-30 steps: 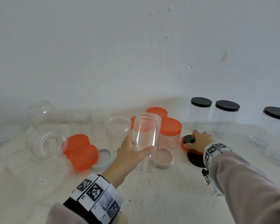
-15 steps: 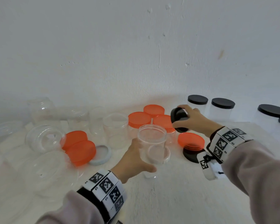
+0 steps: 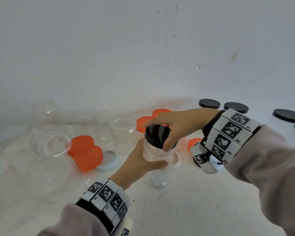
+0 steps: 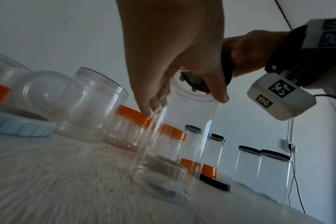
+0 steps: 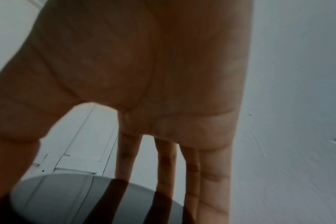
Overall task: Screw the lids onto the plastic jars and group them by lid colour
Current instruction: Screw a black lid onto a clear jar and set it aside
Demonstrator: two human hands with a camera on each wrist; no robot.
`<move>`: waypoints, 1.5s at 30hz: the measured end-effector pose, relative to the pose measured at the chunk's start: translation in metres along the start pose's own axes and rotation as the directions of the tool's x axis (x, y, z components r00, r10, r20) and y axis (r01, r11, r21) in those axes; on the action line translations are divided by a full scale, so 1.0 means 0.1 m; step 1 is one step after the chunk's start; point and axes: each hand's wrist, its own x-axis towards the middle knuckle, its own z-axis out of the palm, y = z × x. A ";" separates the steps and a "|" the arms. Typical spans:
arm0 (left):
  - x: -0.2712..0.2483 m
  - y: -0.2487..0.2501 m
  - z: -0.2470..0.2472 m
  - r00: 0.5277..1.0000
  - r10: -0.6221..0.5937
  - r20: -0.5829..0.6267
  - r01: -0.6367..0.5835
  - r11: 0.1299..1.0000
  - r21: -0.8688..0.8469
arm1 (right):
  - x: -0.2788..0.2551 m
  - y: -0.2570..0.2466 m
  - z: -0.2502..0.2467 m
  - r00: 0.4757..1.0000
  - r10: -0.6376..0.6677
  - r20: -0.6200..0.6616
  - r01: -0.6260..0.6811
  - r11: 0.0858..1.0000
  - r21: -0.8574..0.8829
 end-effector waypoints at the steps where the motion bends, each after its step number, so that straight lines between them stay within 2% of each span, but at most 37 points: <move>1: 0.00 -0.01 0.00 1.000 0.006 -0.011 -0.006 1.000 0.007 | 0.02 -0.04 -0.01 1.000 0.006 0.016 -0.006 0.999 -0.039; 9: 0.02 -0.05 0.00 1.000 -0.005 -0.024 0.005 1.000 0.014 | 0.15 -0.14 -0.03 0.992 0.059 0.110 -0.032 0.973 -0.228; 16: 0.03 -0.07 -0.01 0.997 -0.064 -0.050 0.066 0.997 0.040 | 0.18 -0.11 -0.01 0.991 0.052 0.119 -0.023 0.972 -0.233; 26: 0.04 -0.07 -0.02 0.997 -0.053 -0.050 0.056 0.996 0.070 | 0.18 -0.13 -0.01 0.989 0.036 0.146 0.001 0.969 -0.249; 38: 0.04 -0.10 -0.02 0.996 -0.054 -0.071 0.059 0.996 0.071 | 0.15 -0.20 -0.02 0.995 0.067 0.069 -0.044 0.958 -0.282; 45: 0.04 -0.10 -0.02 0.994 -0.054 -0.098 0.064 0.993 0.100 | 0.18 -0.23 0.02 0.992 0.127 0.021 -0.117 0.957 -0.264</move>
